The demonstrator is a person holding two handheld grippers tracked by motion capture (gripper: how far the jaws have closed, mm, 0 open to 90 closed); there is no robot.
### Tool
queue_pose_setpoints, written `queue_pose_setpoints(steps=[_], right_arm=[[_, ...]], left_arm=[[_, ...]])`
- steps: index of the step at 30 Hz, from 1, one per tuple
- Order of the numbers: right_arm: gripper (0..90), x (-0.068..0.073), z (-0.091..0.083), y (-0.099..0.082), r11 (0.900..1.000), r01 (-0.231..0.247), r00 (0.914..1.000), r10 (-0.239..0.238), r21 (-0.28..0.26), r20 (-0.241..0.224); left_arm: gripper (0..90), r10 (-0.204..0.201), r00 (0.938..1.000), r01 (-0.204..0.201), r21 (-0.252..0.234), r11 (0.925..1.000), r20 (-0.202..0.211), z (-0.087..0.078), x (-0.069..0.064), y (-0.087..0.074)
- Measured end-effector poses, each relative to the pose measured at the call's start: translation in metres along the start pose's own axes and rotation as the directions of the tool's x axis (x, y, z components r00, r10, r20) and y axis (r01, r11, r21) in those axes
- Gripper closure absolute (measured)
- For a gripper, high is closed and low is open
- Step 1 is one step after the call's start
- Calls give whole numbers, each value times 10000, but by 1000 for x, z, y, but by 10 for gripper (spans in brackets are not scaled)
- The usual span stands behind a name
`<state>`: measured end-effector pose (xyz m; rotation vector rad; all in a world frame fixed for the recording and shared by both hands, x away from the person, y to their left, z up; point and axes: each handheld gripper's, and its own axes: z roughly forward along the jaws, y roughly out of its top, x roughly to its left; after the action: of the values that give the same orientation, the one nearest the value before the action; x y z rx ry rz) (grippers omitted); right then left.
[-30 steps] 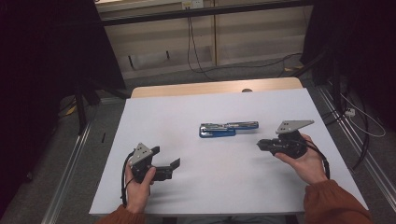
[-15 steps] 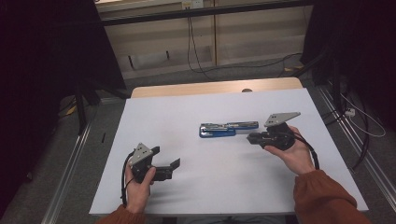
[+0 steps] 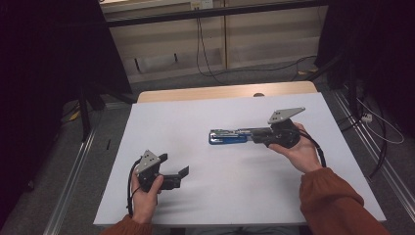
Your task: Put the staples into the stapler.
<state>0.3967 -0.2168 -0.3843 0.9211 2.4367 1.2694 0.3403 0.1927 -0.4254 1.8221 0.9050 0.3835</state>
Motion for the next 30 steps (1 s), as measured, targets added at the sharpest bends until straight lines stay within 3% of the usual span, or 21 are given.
queue_pose_setpoints(steps=[10,30], right_arm=[[790,4,8,19,9991,411,9991,-410,128,-91],[790,-14,26,44,9995,312,9995,-311,108,-25]], left_arm=[[33,41,10000,-41,-13,10000,-3,0,0,0],[33,-12,10000,12,33,10000,3,0,0,0]])
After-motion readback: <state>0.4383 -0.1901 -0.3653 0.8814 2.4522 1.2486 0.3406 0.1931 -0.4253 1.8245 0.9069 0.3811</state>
